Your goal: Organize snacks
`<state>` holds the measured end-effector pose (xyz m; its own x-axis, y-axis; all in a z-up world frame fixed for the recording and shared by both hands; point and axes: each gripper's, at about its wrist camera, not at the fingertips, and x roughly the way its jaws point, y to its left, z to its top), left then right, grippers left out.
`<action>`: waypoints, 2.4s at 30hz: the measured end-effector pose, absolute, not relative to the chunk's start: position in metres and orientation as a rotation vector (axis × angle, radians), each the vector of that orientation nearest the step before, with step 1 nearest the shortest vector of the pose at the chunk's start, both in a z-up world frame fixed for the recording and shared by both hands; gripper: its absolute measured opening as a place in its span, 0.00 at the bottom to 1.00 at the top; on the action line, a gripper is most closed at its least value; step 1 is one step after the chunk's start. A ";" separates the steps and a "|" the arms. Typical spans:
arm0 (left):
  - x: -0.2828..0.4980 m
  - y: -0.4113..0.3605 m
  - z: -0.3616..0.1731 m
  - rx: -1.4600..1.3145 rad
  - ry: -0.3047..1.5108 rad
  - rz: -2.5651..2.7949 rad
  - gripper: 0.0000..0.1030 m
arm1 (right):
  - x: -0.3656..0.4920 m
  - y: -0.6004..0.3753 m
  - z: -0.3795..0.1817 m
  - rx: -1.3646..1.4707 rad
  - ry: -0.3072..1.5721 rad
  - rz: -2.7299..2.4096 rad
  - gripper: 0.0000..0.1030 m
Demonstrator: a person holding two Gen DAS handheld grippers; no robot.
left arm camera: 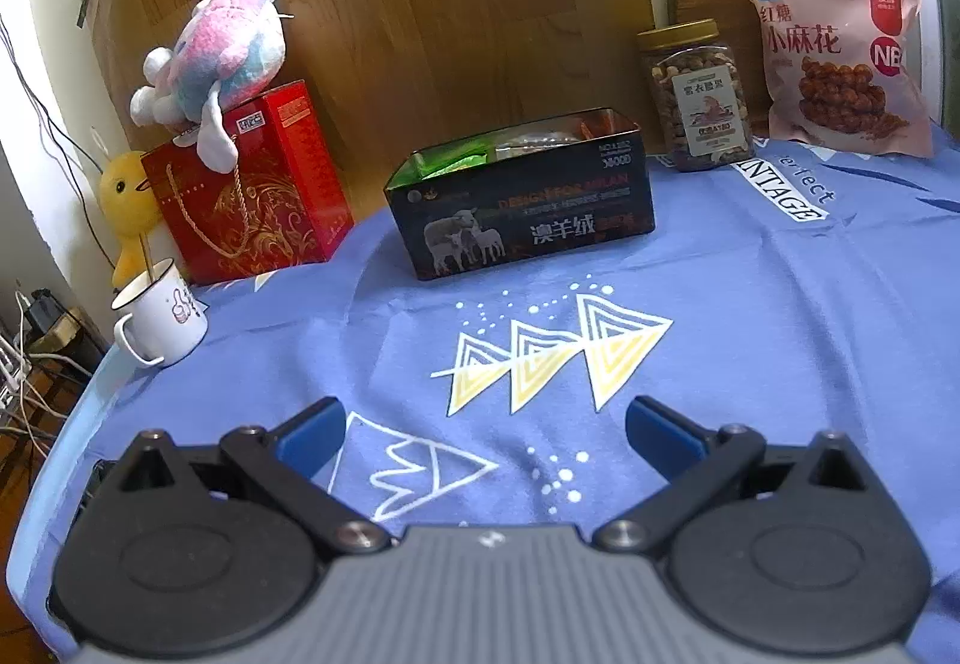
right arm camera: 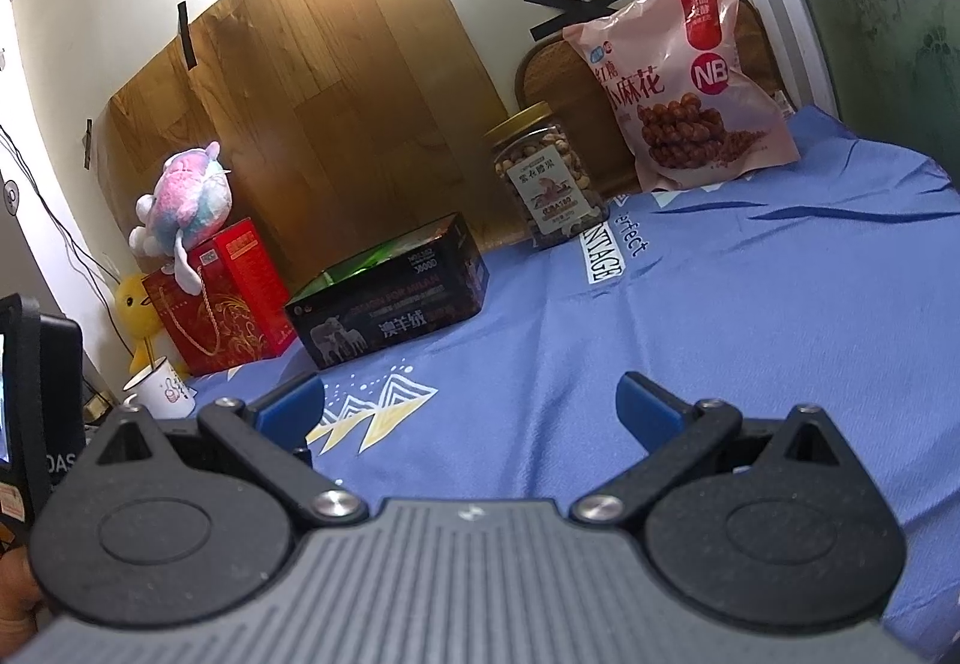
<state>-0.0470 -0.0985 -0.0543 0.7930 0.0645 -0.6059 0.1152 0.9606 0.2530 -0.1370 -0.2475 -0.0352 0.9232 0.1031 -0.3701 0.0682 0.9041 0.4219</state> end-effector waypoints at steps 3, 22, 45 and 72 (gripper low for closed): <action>-0.048 -0.099 -0.055 0.295 0.648 -0.019 1.00 | -0.136 -0.248 -0.036 0.444 0.400 0.023 1.00; -0.041 -0.097 -0.052 0.298 0.640 -0.017 1.00 | -0.129 -0.245 -0.034 0.422 0.409 0.040 1.00; -0.046 -0.159 -0.051 0.289 0.603 -0.275 1.00 | -0.179 -0.278 -0.039 0.397 0.432 -0.244 1.00; -0.046 -0.133 -0.045 0.231 0.544 -0.304 1.00 | -0.165 -0.267 -0.045 0.385 0.459 -0.197 1.00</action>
